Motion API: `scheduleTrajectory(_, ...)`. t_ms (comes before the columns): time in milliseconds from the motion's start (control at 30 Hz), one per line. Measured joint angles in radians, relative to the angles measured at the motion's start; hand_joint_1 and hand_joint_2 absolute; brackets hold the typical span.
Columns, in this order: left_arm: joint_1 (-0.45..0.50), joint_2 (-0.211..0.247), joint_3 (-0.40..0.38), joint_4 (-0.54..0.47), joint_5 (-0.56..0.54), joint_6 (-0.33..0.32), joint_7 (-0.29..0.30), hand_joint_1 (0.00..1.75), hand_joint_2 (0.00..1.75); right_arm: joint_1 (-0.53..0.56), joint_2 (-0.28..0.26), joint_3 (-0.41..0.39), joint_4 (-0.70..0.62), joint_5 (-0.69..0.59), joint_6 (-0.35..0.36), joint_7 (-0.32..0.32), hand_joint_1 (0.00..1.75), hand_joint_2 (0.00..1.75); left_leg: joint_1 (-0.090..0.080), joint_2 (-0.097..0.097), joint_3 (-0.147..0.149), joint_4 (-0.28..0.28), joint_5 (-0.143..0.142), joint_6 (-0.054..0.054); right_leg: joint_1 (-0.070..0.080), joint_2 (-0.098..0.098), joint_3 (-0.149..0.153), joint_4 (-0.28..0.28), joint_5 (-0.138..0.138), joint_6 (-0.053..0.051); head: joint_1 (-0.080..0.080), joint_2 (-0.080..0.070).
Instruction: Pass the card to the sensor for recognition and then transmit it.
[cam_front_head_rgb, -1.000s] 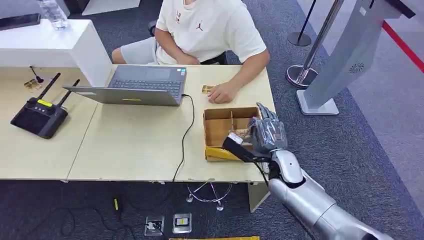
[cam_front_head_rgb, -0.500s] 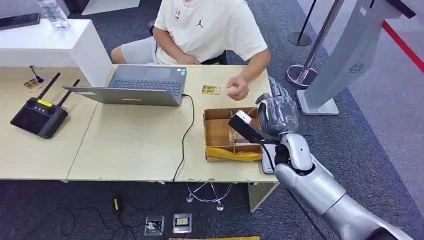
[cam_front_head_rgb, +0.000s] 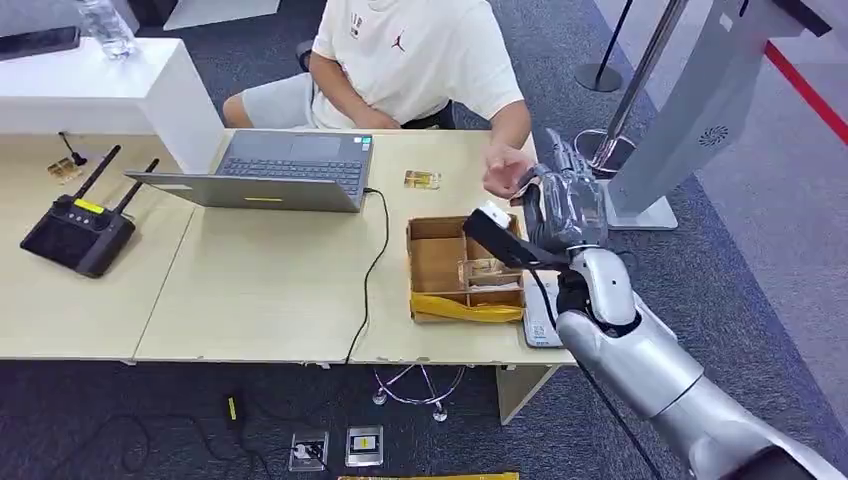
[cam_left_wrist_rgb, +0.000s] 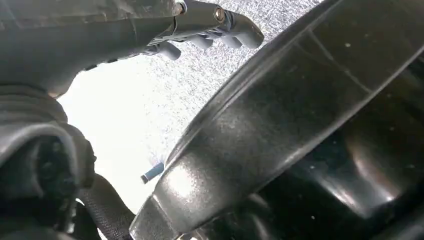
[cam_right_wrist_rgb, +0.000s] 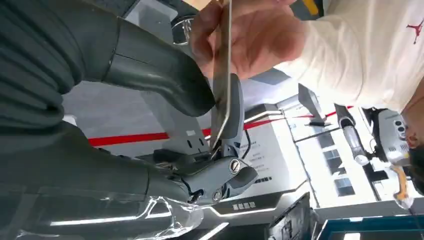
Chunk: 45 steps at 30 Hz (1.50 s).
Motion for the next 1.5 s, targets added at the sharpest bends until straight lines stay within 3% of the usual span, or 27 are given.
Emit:
scheduleTrajectory(200,-0.013,0.000,-0.013,0.000,-0.026,0.000,0.014,0.00,0.00,-0.067,0.002,0.009,0.004,0.006,0.098,0.021,1.75,1.75,0.000,-0.001,-0.001,0.000,0.000,0.000,0.000,-0.001,0.000,0.000,0.000,0.000,0.000,0.000)
scheduleTrajectory(333,-0.021,-0.002,-0.023,0.000,-0.043,0.000,0.026,0.00,0.00,-0.145,0.032,0.034,0.063,0.006,0.167,0.008,1.75,1.75,0.000,-0.001,-0.002,0.000,0.000,0.000,0.000,0.000,0.000,0.001,0.000,0.000,0.000,0.000)
scheduleTrajectory(567,-0.023,-0.003,-0.024,-0.001,-0.046,0.000,0.027,0.00,0.00,-0.238,0.122,0.090,0.241,-0.016,0.151,-0.011,1.75,1.75,0.001,-0.002,-0.002,0.000,0.000,0.000,0.000,-0.001,0.000,0.001,0.000,0.000,0.000,0.000)
scheduleTrajectory(600,-0.023,-0.003,-0.024,-0.001,-0.048,0.000,0.027,0.00,0.00,-0.248,0.134,0.098,0.267,-0.021,0.145,-0.011,1.29,1.75,0.001,-0.002,-0.002,0.000,0.000,0.000,0.000,-0.001,0.000,0.001,0.000,0.000,0.000,0.000)
scheduleTrajectory(767,-0.023,-0.002,-0.025,-0.001,-0.055,0.000,0.027,0.00,0.00,-0.277,0.163,0.128,0.359,-0.035,0.132,-0.008,1.29,1.75,0.000,-0.002,-0.002,0.000,0.000,0.000,0.000,-0.001,0.000,0.001,0.000,0.000,0.000,0.000)
scheduleTrajectory(800,-0.023,-0.002,-0.025,-0.001,-0.056,0.000,0.028,0.00,0.00,-0.280,0.167,0.133,0.375,-0.038,0.129,-0.008,0.31,1.75,0.000,-0.002,-0.001,0.000,0.000,0.000,0.000,-0.001,0.000,0.000,0.000,0.000,0.000,0.000)
scheduleTrajectory(833,-0.023,-0.002,-0.025,-0.001,-0.056,0.000,0.029,0.00,0.00,-0.281,0.169,0.136,0.386,-0.040,0.128,-0.008,0.00,1.75,0.000,-0.002,-0.001,0.000,0.000,0.000,0.000,-0.001,0.000,0.000,0.000,0.000,0.000,0.000)
scheduleTrajectory(1233,-0.021,0.000,-0.025,-0.001,-0.052,0.000,0.031,0.00,0.00,-0.288,0.181,0.180,0.479,-0.057,0.093,-0.004,0.00,1.75,0.000,-0.001,-0.001,0.000,0.000,0.000,0.000,0.000,-0.001,0.000,0.000,0.000,0.000,0.000)
scheduleTrajectory(1500,-0.005,0.000,-0.024,-0.001,-0.023,0.000,0.019,0.00,0.00,-0.277,0.117,0.188,0.433,0.037,-0.072,0.087,0.00,1.75,0.000,-0.001,0.000,0.000,0.000,0.000,0.000,0.000,-0.001,-0.001,0.000,0.000,0.000,0.000)
